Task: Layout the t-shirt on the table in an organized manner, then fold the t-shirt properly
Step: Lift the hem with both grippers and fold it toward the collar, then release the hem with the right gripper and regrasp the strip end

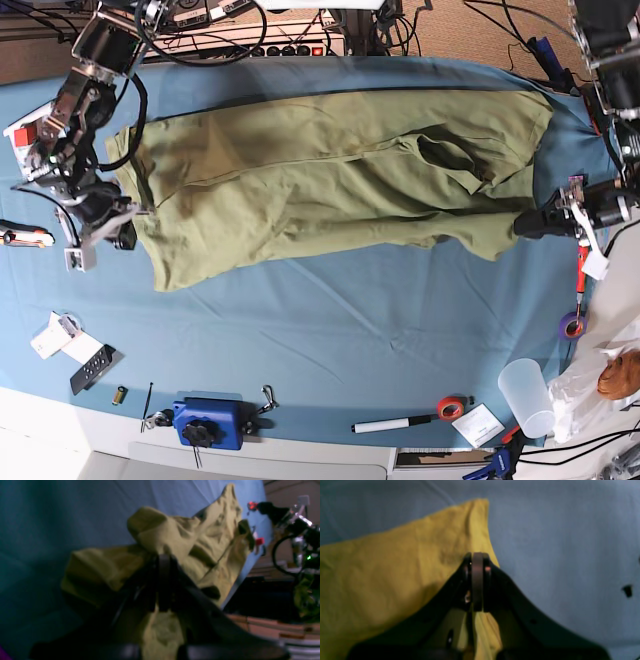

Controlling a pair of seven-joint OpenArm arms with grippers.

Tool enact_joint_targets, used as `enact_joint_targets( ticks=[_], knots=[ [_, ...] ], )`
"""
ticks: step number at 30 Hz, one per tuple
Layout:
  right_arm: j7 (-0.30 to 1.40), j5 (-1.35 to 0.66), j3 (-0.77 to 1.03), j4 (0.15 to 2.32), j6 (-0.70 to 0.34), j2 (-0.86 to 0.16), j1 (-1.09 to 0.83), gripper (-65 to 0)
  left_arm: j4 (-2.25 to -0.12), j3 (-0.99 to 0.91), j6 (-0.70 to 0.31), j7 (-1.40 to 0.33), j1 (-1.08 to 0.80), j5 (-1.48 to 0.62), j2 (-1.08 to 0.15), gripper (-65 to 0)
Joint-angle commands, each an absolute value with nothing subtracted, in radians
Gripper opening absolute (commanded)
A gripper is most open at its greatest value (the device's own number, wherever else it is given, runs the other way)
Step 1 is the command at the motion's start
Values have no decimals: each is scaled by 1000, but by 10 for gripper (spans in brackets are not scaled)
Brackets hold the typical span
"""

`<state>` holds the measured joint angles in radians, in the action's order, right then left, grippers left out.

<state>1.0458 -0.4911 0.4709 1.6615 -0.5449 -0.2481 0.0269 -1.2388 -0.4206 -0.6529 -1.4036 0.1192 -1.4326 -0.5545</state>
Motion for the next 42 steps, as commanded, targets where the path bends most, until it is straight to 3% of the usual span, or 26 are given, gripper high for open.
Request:
enact_joint_targets(
  ticks=[1, 12, 22, 30, 33, 34, 39, 42],
  knots=[
    [1029, -526, 490, 1682, -554, -263, 30, -650, -1287, -429, -656, -1396, 115, -1463, -575, -650],
    [1087, -677, 645, 1682, -646, -263, -22, -650, -1610, -453, -655, -1371, -70, -1329, -466, -650],
    [1106, -699, 670, 1682, -661, -263, -22, -650, -1633, -601, -652, -1369, -110, -1325, -451, -650],
    [1131, -692, 669, 1682, -664, -264, -19, -650, -1633, -616, -656, -1360, -149, -1347, -451, -650],
    [1147, -692, 669, 1682, -692, -264, -19, -456, -1633, -616, -656, -1353, -149, -1347, -451, -650],
    [1139, -691, 669, 1682, -692, -265, -19, -417, -1633, -616, -656, -1353, -149, -1347, -451, -650],
    [1026, -499, 657, 1653, -609, -268, 65, -414, -1633, -616, -656, -1351, -149, -1347, -451, -650],
    [1024, -485, 593, 1541, -605, -295, 155, -415, -1633, -616, -656, -1328, -149, -1347, -451, -650]
  ],
)
